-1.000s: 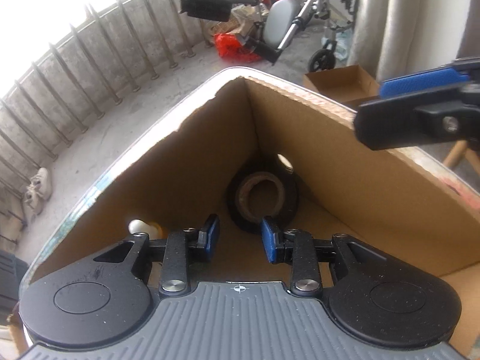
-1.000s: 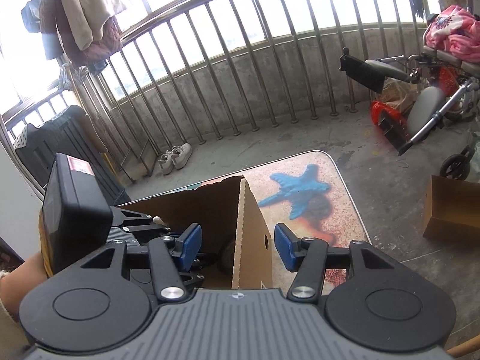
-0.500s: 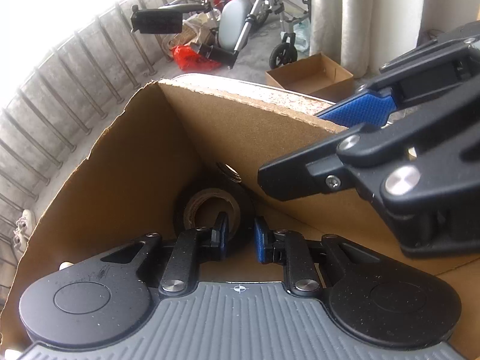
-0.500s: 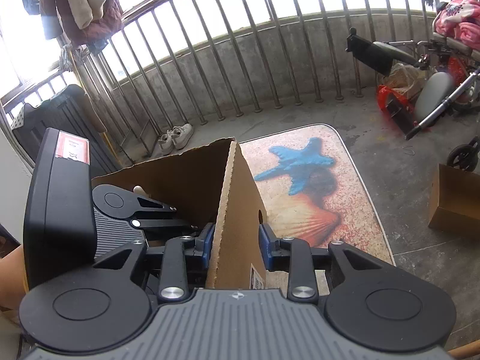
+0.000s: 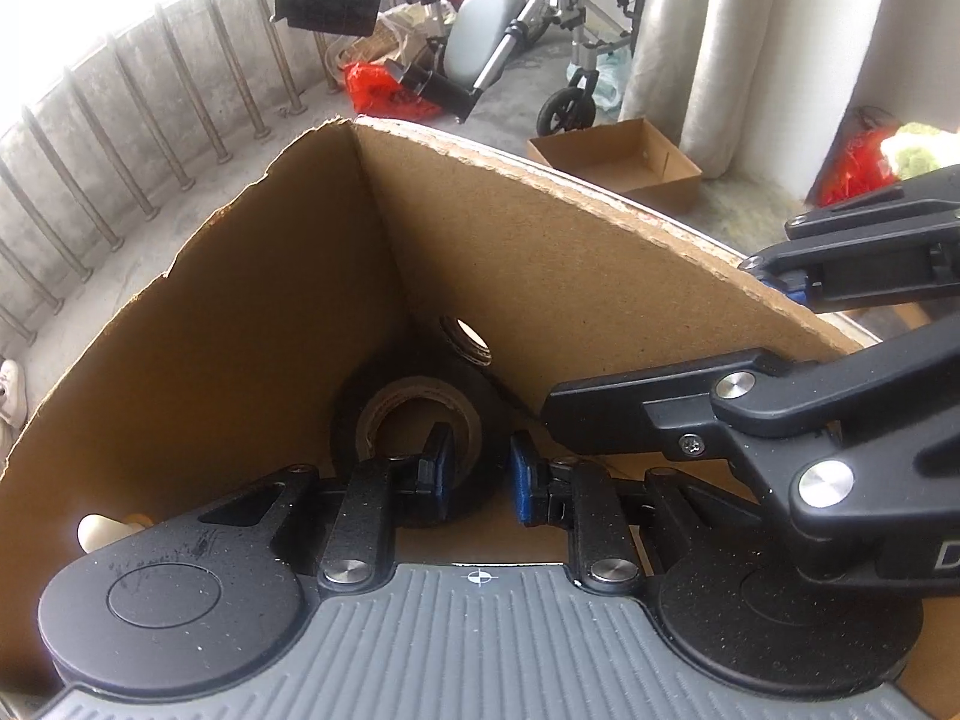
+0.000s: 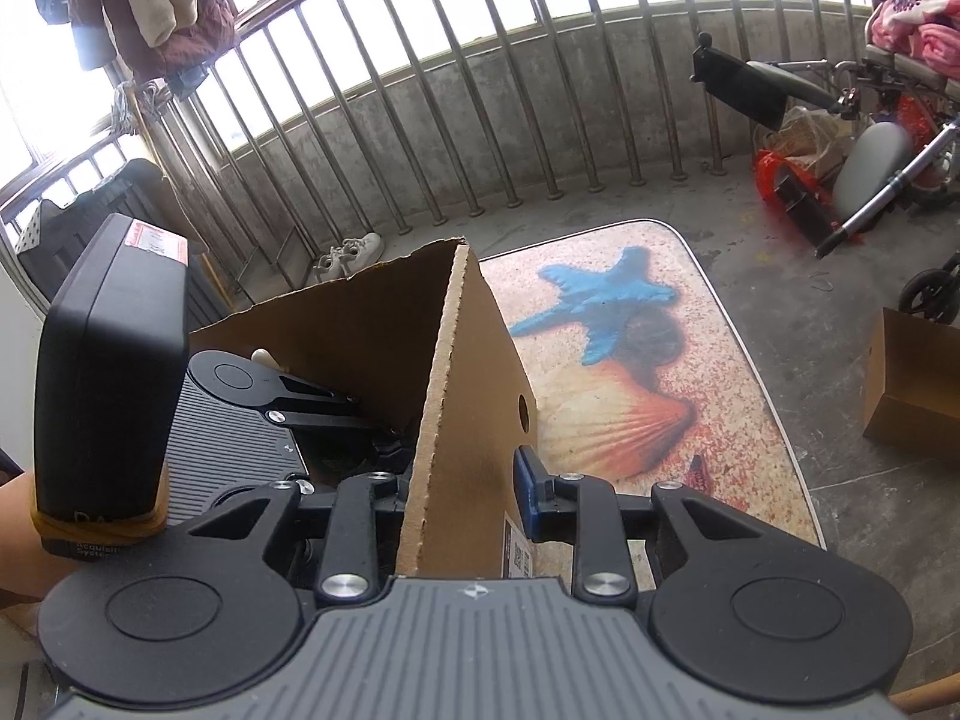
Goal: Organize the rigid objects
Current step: 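Carry the tape roll into the box, lower it, open the left gripper, then lift the left gripper out and move it to the pink bowl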
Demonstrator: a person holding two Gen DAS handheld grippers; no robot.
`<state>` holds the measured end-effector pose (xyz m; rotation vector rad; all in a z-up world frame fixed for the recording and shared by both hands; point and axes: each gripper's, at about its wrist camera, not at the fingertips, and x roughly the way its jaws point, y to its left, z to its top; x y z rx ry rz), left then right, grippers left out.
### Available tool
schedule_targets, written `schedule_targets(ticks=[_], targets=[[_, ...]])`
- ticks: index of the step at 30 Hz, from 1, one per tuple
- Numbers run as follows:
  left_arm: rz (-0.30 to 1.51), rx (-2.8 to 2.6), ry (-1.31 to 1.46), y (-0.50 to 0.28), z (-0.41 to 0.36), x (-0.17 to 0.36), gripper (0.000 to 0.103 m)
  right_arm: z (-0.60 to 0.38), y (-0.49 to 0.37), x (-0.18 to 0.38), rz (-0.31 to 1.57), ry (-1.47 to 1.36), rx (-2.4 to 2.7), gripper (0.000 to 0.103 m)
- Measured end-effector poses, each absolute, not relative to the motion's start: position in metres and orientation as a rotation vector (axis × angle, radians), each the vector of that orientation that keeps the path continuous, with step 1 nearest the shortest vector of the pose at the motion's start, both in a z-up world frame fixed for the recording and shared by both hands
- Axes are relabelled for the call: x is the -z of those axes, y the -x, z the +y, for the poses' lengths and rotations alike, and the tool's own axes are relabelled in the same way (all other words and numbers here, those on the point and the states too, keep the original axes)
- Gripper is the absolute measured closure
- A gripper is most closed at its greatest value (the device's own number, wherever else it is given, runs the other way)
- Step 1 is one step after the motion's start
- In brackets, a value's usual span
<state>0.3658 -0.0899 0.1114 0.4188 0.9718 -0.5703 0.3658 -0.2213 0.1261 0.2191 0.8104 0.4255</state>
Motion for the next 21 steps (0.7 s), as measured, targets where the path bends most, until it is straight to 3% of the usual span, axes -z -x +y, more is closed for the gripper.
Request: schedule_targets(ticks=[7,21], targets=[[0.938,0.561,-0.550,-0.354,-0.095,-0.116,0.083,-0.220,-0.365,-0.127,0.800,-0.224,-0.409,0.073],[0.879,0.615,-0.523,-0.355,-0.098,-0.110,0.087,-0.225,-0.362,-0.128,0.785,-0.272,-0.419,0.072]])
